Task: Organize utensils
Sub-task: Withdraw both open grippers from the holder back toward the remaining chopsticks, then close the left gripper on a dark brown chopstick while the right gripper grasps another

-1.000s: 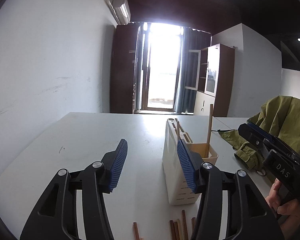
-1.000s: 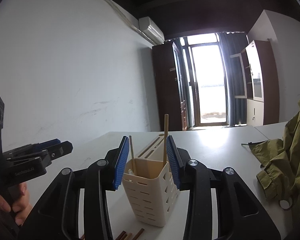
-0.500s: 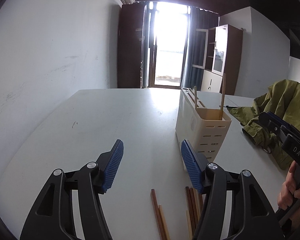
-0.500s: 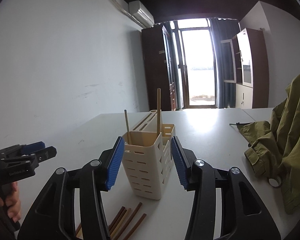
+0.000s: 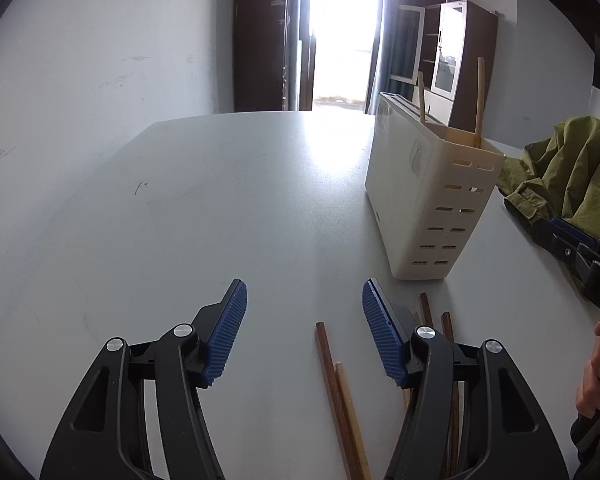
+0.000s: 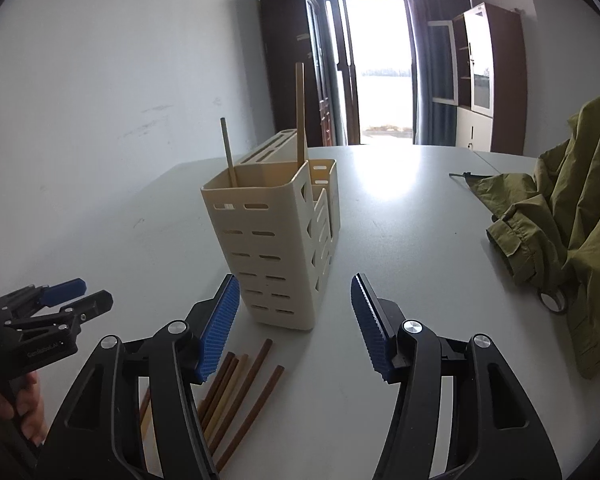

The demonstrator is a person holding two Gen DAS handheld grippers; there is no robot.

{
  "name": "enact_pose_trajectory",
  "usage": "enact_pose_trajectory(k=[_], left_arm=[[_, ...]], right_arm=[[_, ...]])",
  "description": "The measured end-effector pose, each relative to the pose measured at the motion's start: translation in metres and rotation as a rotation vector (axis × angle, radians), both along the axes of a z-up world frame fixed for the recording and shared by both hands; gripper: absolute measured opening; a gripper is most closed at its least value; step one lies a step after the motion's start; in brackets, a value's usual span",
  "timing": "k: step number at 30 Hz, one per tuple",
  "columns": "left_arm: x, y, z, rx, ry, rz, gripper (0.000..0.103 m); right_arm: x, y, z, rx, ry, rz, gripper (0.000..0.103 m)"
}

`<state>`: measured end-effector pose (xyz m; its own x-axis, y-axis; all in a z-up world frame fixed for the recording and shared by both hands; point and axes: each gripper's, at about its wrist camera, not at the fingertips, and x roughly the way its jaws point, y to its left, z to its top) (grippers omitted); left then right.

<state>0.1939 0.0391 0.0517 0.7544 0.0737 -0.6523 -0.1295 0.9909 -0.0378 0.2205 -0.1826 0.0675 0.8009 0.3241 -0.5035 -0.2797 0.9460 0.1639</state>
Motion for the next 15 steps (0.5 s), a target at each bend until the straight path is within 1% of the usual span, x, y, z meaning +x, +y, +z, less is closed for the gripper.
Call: enact_pose_trajectory(k=[3, 7, 10, 15], left_arm=[[0.006, 0.001, -0.012, 0.0, 0.052, -0.009, 0.06], [0.014, 0.001, -0.029, -0.002, 0.131, -0.033, 0.06], [0.018, 0.003, -0.036, -0.016, 0.169, -0.037, 0.06], [0.025, 0.01, -0.05, -0.04, 0.221, -0.037, 0.06]], right_arm=[[0.01, 0.006, -0.016, -0.031, 0.076, -0.002, 0.058], [0.021, 0.008, -0.035, -0.002, 0.184, 0.023, 0.058], [0.024, 0.013, -0.046, -0.042, 0.221, 0.022, 0.058], [0.031, 0.019, -0.062, -0.075, 0.287, 0.019, 0.058]])
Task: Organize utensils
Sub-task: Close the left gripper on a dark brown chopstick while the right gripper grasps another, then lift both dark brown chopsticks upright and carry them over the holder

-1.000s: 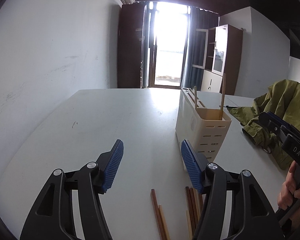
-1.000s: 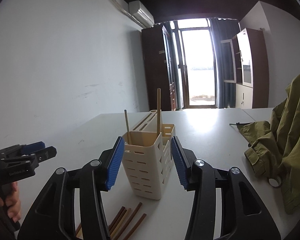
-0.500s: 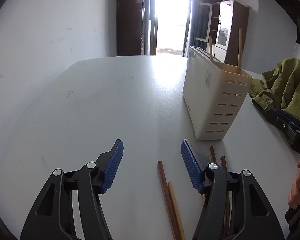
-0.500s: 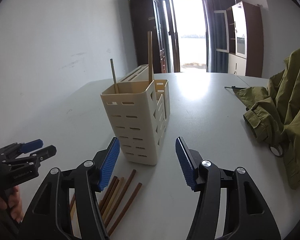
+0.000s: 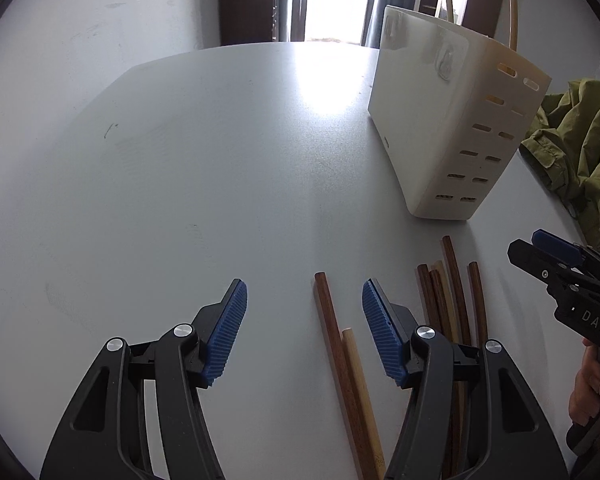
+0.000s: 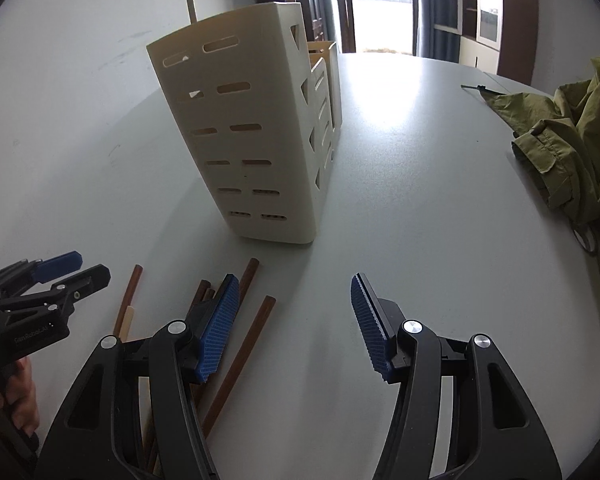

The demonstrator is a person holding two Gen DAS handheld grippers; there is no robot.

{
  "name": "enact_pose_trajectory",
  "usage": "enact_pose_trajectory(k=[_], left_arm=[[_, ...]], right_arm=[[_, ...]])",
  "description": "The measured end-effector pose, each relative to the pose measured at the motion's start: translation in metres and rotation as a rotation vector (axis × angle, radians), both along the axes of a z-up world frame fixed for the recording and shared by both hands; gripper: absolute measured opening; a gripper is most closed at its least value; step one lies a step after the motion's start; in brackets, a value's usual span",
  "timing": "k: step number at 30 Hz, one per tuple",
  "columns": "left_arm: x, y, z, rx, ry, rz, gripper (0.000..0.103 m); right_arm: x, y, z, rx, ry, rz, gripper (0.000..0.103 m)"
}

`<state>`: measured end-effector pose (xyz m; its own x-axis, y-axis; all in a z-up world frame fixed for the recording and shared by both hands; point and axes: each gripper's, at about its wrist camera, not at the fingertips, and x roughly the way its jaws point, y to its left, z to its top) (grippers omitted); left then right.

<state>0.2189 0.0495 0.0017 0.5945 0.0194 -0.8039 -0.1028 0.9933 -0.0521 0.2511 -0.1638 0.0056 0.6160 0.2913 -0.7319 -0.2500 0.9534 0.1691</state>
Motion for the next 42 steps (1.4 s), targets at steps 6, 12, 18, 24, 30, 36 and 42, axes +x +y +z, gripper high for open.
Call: enact_pose_trajectory(k=[6, 12, 18, 24, 30, 36, 42], left_arm=[[0.006, 0.0, -0.009, 0.003, 0.028, 0.003, 0.056], [0.007, 0.0, -0.019, 0.007, 0.05, 0.006, 0.053], [0.014, -0.002, -0.023, 0.011, 0.063, 0.005, 0.049], [0.018, -0.006, -0.031, 0.02, 0.097, -0.002, 0.04], [0.02, -0.009, -0.033, 0.035, 0.099, 0.003, 0.027], [0.022, -0.01, -0.033, 0.053, 0.105, 0.022, 0.009], [0.025, -0.009, -0.032, 0.039, 0.107, 0.02, 0.007]], right_arm=[[0.004, 0.009, -0.014, -0.027, 0.059, 0.017, 0.058], [0.004, 0.013, -0.02, -0.04, 0.075, 0.008, 0.052], [0.003, 0.02, -0.027, -0.06, 0.098, 0.028, 0.046], [0.003, 0.022, -0.03, -0.086, 0.096, 0.036, 0.034], [0.0, 0.026, -0.031, -0.096, 0.095, 0.053, 0.024], [0.004, 0.021, -0.032, -0.068, 0.097, 0.051, 0.012], [0.009, 0.019, -0.033, -0.019, 0.13, 0.06, 0.008]])
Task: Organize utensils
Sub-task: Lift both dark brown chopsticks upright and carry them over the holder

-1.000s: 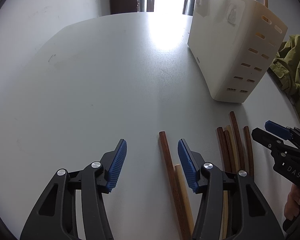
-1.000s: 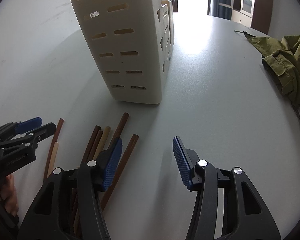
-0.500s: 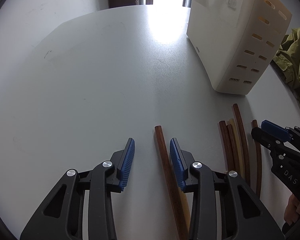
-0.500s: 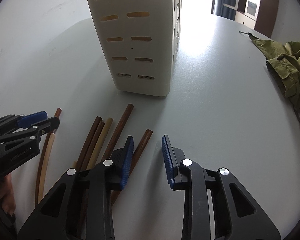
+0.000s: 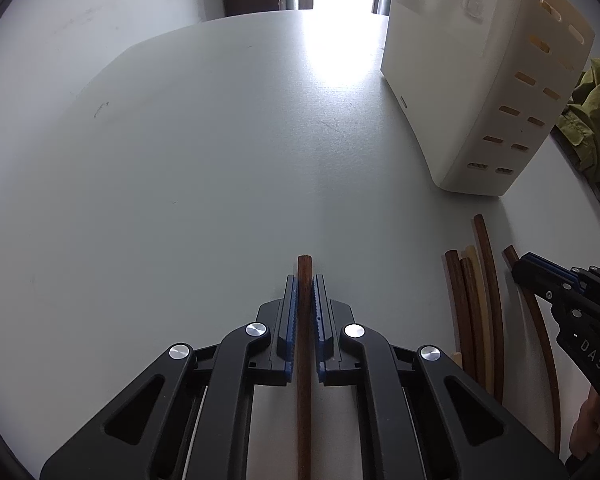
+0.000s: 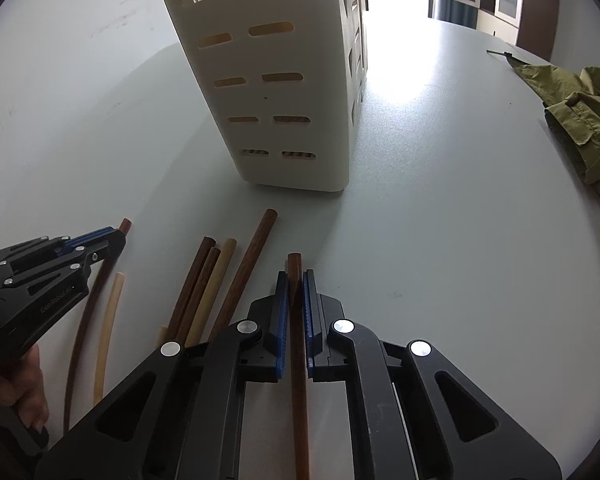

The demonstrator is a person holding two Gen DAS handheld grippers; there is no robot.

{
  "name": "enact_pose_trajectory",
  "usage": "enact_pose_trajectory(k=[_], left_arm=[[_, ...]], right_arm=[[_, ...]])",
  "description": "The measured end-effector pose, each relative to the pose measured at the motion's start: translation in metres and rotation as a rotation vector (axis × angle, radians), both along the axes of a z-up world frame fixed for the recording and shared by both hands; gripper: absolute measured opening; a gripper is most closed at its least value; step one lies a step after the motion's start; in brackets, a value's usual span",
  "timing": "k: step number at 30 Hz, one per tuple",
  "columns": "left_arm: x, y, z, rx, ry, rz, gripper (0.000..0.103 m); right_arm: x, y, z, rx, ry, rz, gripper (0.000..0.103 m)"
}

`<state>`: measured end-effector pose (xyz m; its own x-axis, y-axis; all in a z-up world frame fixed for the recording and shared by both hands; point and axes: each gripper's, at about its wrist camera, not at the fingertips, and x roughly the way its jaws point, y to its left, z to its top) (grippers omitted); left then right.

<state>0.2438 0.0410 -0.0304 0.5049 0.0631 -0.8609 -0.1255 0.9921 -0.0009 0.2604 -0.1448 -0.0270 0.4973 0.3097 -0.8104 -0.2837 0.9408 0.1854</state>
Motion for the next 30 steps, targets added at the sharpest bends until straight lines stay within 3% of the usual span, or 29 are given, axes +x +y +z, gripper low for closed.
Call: enact_pose_trajectory(k=[6, 17, 30], left_arm=[[-0.004, -0.004, 0.019, -0.002, -0.052, -0.017, 0.007], [-0.025, -0.034, 0.086, -0.021, -0.237, -0.102, 0.007], [-0.054, -0.048, 0.146, -0.042, -0.433, -0.115, 0.007]], right_arm=[[0.001, -0.002, 0.014, 0.038, -0.016, 0.009, 0.008], [-0.009, -0.005, 0.068, 0.03, -0.187, 0.011, 0.008], [-0.026, -0.016, 0.118, 0.088, -0.361, 0.04, 0.008]])
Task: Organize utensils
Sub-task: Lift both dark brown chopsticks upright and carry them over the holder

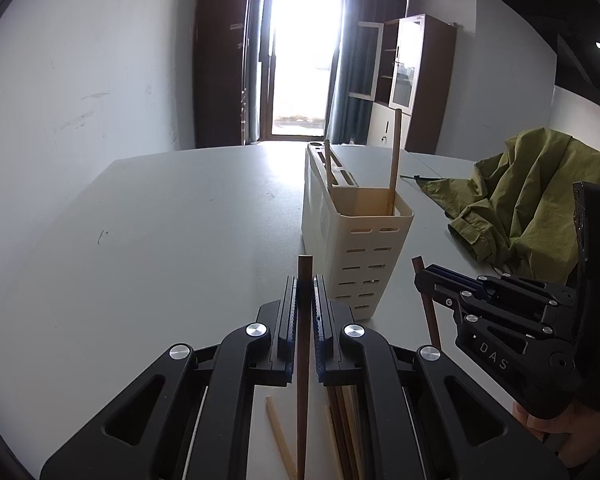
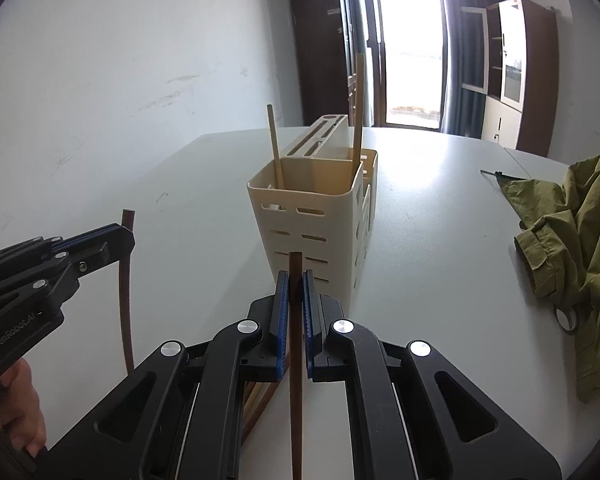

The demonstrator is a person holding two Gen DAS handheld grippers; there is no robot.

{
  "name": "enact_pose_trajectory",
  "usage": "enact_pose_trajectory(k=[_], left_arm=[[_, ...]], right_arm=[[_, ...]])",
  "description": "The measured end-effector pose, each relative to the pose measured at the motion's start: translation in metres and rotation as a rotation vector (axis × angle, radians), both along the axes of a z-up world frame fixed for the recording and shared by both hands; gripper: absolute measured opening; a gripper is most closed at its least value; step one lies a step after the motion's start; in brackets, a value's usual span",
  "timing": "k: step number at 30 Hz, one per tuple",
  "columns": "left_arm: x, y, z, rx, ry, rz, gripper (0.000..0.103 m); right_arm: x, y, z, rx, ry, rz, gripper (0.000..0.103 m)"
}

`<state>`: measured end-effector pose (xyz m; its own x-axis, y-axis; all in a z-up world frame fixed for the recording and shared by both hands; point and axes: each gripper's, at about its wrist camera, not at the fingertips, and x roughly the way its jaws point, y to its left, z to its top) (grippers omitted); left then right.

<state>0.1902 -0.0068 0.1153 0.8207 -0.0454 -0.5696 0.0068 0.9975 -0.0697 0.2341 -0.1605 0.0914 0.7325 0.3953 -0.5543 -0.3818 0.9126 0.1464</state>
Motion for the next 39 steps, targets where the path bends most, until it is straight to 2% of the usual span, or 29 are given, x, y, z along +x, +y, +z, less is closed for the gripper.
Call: enact_pose_trajectory(k=[5, 13, 23, 31, 39], left_arm=[[-0.012, -0.005, 0.021, -0.01, -0.076, -0.002, 0.007], [-0.023, -0.014, 0.049, -0.008, -0.186, -0.001, 0.007], [-0.021, -0.027, 0.069, -0.025, -0.283, -0.039, 0.007], [-0.022, -0.031, 0.084, -0.005, -0.383, -0.029, 0.007], [-0.018, -0.027, 0.095, -0.037, -0.472, -0.038, 0.007]], right_arm=[[-0.013, -0.005, 0.023, 0.024, -0.096, 0.009, 0.008], [-0.027, -0.007, 0.043, 0.058, -0.171, 0.022, 0.007], [-0.031, -0.026, 0.065, 0.112, -0.268, -0.001, 0.007], [-0.029, -0.041, 0.083, 0.184, -0.357, 0.0, 0.007], [-0.029, -0.051, 0.103, 0.246, -0.449, 0.017, 0.007]])
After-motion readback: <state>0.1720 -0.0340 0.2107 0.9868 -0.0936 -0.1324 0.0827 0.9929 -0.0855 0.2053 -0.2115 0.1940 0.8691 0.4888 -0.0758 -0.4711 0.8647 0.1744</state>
